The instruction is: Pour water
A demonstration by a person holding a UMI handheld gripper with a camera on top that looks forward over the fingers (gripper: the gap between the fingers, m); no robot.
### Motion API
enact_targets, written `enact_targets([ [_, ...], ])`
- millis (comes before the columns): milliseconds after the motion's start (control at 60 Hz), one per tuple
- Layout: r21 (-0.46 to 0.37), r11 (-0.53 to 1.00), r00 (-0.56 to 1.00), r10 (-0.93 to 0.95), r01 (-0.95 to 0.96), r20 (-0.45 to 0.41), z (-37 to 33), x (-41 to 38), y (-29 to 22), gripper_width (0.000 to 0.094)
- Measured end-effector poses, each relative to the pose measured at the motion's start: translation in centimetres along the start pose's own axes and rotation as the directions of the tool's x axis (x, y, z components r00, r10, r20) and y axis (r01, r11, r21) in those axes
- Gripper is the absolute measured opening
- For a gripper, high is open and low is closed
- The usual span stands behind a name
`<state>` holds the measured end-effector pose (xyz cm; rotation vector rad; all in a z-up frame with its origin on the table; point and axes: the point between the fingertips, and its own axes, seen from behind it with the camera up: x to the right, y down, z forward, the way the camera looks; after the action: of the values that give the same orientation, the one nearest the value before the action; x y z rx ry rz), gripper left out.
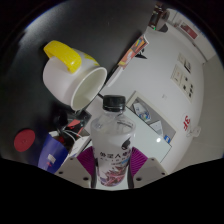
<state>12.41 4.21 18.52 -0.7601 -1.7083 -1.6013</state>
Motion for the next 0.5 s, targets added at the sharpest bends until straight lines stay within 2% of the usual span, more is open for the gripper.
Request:
enact_targets([
  [167,-0.021,0.992,0.992,0.128,-0.128,-0.001,-1.0,1.0,1.9,0.0406],
  [283,-0.053,0.899,0.901,0.433,-0.434,-0.028,-2.1,3.9,5.5,0.0403],
  [400,-0.068,0.591,0.594,0.803,-0.804,-0.048,-2.9,6.4,9.6,0.0403],
  [500,-0.078,0.229,0.232,0.972,-0.970,-0.031,-3.1,6.2,11.2,0.0407],
])
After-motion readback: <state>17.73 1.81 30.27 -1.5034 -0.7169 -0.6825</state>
